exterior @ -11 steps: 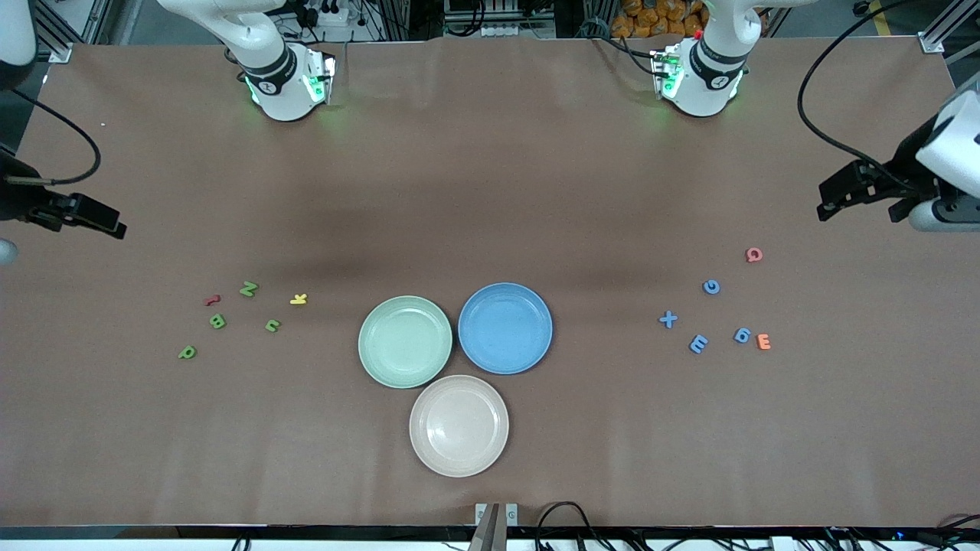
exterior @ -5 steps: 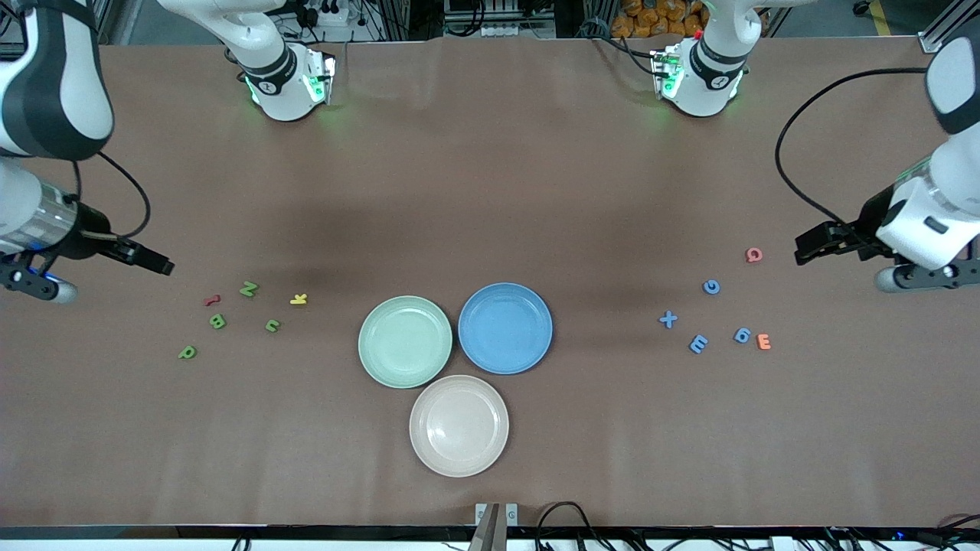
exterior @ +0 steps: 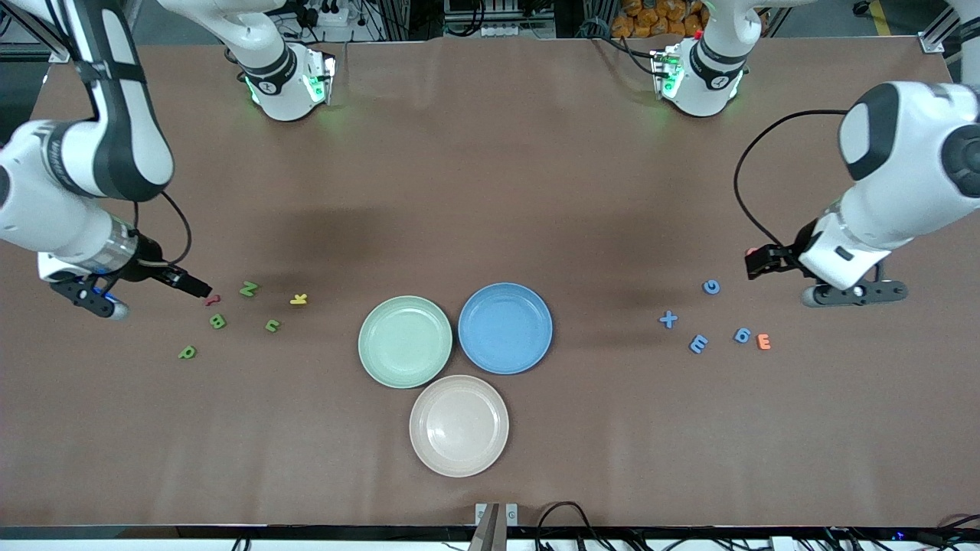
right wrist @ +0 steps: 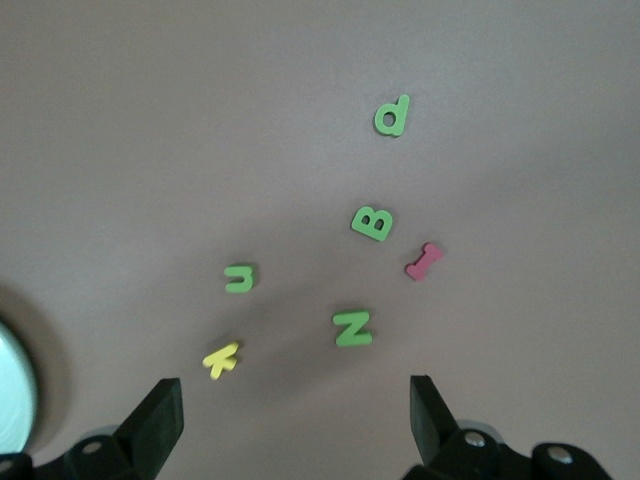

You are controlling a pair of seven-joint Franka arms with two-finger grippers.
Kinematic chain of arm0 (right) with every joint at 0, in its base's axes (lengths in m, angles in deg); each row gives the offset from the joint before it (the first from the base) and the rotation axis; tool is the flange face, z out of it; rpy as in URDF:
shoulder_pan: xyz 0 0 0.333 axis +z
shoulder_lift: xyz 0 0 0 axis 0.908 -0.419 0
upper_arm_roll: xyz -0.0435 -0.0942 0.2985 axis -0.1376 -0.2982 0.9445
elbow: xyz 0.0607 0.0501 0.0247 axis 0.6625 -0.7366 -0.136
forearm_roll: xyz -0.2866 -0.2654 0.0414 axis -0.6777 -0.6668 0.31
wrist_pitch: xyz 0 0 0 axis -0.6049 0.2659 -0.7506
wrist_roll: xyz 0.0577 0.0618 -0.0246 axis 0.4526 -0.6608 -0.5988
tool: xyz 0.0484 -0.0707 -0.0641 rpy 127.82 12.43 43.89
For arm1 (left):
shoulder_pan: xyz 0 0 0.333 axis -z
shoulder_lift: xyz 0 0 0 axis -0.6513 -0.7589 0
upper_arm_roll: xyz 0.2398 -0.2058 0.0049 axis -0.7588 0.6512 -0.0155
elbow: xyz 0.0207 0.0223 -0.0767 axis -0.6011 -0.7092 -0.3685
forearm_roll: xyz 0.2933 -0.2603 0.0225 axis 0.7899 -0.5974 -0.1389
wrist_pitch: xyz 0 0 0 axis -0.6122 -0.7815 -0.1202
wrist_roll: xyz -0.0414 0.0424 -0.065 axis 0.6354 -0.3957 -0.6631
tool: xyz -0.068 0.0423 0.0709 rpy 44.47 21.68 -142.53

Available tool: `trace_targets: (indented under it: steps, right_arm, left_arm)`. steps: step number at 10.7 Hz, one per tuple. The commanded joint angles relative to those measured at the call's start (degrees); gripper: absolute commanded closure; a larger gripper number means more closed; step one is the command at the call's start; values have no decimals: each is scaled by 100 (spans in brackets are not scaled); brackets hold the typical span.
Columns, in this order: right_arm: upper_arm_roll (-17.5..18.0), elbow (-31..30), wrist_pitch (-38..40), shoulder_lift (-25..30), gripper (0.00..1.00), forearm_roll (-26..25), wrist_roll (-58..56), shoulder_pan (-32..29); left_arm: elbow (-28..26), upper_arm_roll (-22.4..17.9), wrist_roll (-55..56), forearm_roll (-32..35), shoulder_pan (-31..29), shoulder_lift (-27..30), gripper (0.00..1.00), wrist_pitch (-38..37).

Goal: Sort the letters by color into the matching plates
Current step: 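Grasp the green Z with the right gripper while the left gripper grasps G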

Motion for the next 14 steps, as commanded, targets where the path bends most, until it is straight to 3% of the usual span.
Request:
trace_targets:
  steps: [1,4,6,14]
  right_arm:
    - [26,-197,-753,-544,0,53,86,-48]
    - [26,-258,-1150,-993,0,35,34,-39]
    - [17,-451,-1693,-1203,0,9,16,-31]
    - [26,-1172,-2575,-1337,0,-9,16,13]
  left_arm:
    - [-959,201,476,-25,-2,114,0,866]
    - [-1846,202,558,-25,-37,26,0,2086]
    - [-2086,193,986,-8,7,-289,0,2598]
    - [-2104,140,1314,853,-195,-1082,0,2775]
